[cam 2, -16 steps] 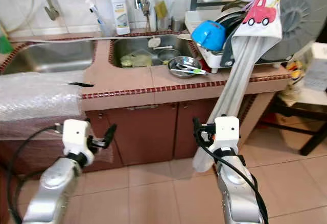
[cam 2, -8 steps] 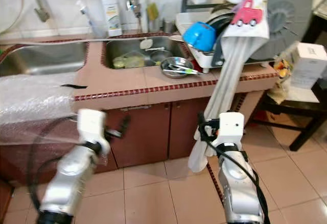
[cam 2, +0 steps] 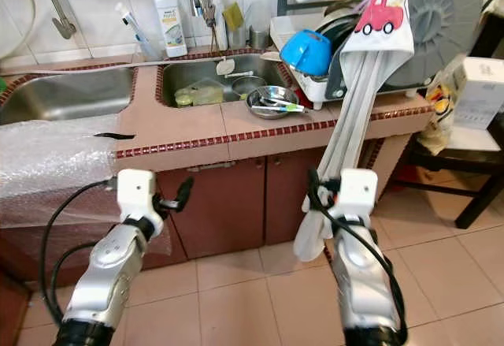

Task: Kitchen organization

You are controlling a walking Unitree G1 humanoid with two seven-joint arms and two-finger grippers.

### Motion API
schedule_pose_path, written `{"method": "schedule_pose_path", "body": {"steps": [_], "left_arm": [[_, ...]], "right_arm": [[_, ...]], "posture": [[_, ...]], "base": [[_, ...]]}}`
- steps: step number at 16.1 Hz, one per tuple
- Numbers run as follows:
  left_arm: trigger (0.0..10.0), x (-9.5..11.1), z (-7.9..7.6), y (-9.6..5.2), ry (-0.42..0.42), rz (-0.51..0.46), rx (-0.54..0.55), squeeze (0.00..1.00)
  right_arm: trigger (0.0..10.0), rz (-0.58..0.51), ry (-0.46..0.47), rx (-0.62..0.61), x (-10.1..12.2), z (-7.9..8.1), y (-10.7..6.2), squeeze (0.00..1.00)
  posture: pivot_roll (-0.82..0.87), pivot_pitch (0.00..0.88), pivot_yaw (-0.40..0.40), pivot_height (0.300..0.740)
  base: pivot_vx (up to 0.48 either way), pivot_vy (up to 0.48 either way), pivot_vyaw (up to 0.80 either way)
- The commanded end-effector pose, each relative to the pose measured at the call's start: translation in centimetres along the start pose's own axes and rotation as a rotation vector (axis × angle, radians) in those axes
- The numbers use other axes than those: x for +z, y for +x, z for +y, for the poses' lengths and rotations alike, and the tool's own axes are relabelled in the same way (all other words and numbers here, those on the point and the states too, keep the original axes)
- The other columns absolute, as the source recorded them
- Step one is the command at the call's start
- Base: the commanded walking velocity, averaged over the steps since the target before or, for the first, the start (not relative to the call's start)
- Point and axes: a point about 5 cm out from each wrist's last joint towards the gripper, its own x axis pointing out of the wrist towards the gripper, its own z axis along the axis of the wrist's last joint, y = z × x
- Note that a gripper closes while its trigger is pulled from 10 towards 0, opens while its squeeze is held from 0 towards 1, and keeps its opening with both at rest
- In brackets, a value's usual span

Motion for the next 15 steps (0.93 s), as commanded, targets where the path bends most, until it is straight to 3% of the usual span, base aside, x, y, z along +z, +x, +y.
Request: {"method": "schedule_pose_path", "body": {"steps": [1,5,10,15], "left_arm": [[10.0,0.5,0.2,0.4,0.026,-0.011,-0.013,0.00],[10.0,1.3,1.3,0.9,0.014,-0.037,0.033,0.00],[10.0,0.5,1.5,0.3,-0.001,-0.012,0.060,0.00],[10.0,1.0,1.4,0.9,0.014,-0.015,0.046,0.00]], "right_arm": [[10.0,-0.008,0.006,0.021,0.1,0.7,0.3,0.00],[10.0,-0.024,-0.007,0.028,0.1,1.0,-0.1,0.00],[10.0,-0.016,-0.028,0.043,-0.2,0.9,-0.8,0.00],[10.0,-0.031,-0.026,0.041,0.1,1.1,-0.4,0.00]], "posture": [[0.06,0.000,0.101,0.740],[0.07,0.000,0.101,0.740],[0.06,0.000,0.098,0.740],[0.05,0.000,0.117,0.740]], "base": [[0.000,0.000,0.00],[0.000,0.000,0.00],[0.000,0.000,0.00],[0.000,0.306,0.00]]}}
